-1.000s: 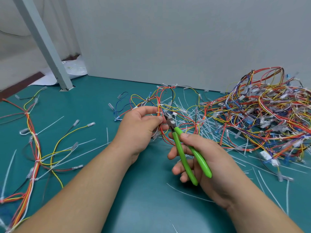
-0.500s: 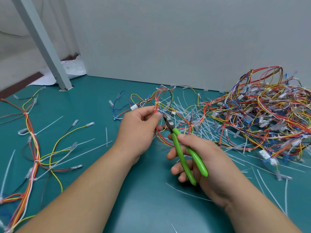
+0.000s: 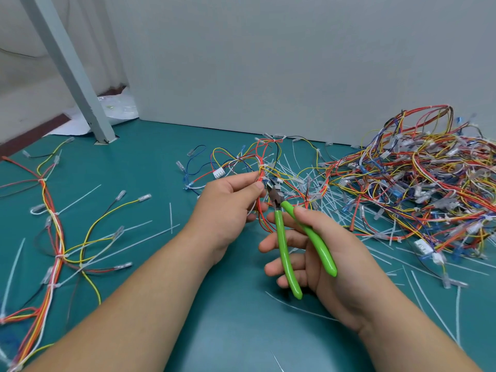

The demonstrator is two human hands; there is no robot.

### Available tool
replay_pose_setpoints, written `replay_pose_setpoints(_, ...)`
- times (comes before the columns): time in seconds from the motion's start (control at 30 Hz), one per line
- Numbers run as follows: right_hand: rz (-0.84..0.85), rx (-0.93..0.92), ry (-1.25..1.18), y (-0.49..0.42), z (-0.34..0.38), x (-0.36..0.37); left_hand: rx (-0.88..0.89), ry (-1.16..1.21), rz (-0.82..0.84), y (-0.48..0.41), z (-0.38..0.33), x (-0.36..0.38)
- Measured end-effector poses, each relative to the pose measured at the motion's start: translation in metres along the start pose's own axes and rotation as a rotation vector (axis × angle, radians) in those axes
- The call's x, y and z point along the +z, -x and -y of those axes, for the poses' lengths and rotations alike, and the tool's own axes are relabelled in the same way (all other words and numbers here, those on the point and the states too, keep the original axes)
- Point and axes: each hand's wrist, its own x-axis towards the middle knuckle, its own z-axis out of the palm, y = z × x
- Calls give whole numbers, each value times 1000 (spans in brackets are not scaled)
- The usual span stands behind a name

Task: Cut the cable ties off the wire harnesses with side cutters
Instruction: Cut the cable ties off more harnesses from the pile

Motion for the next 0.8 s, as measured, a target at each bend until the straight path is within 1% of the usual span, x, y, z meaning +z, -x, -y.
replay_pose_setpoints(0.17,-1,-14,14,0,0,-1,-11,18,-18,-2,0,-1)
replay_pose_setpoints(0.43,25,-19,14,2,2,1,-48,42,4,-3,0,-2)
replay_pose_setpoints(0.8,34,3,-31,1,1,1,-59,-4,22,-5,2,-4)
